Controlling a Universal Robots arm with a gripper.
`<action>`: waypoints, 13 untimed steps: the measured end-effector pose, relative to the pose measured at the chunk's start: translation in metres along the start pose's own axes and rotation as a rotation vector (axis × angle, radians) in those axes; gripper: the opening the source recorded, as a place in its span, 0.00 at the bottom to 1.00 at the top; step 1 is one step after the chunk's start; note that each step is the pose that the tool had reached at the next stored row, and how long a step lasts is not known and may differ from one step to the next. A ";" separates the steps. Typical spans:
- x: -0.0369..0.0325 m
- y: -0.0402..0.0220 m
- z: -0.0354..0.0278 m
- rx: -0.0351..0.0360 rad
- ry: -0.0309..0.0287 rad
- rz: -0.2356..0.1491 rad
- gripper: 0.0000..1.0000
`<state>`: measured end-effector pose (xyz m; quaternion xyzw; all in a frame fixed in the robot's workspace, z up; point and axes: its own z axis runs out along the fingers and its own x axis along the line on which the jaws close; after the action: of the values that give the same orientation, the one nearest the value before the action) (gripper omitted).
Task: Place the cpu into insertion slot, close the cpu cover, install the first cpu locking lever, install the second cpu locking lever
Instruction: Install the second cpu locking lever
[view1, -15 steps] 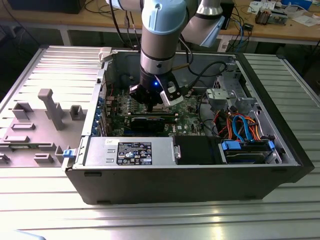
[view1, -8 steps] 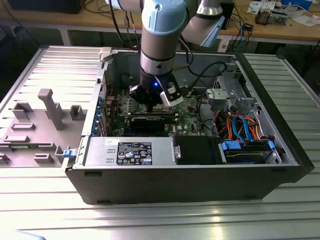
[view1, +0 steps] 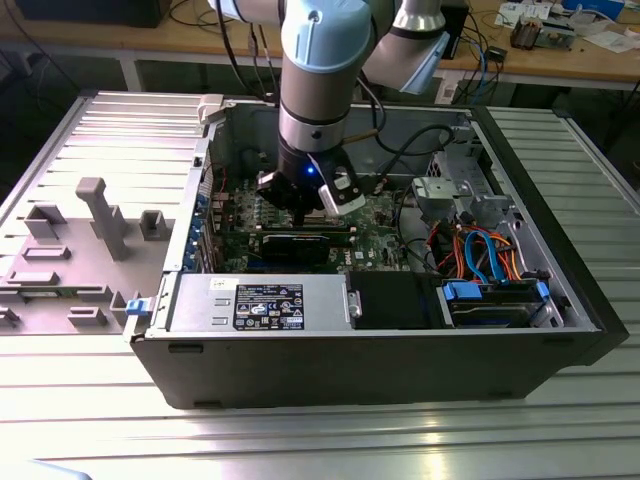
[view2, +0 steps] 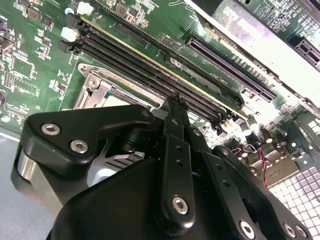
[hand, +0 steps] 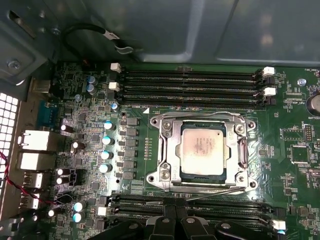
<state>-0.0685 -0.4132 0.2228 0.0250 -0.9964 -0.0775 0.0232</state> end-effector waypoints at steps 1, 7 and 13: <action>0.0003 0.0000 0.0000 -0.0008 -0.0001 0.000 0.11; 0.0003 0.0000 0.0000 -0.0013 -0.0001 0.000 0.11; 0.0003 0.0000 0.0000 -0.0026 -0.0001 0.000 0.11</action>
<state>-0.0688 -0.4132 0.2228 0.0250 -0.9963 -0.0788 0.0231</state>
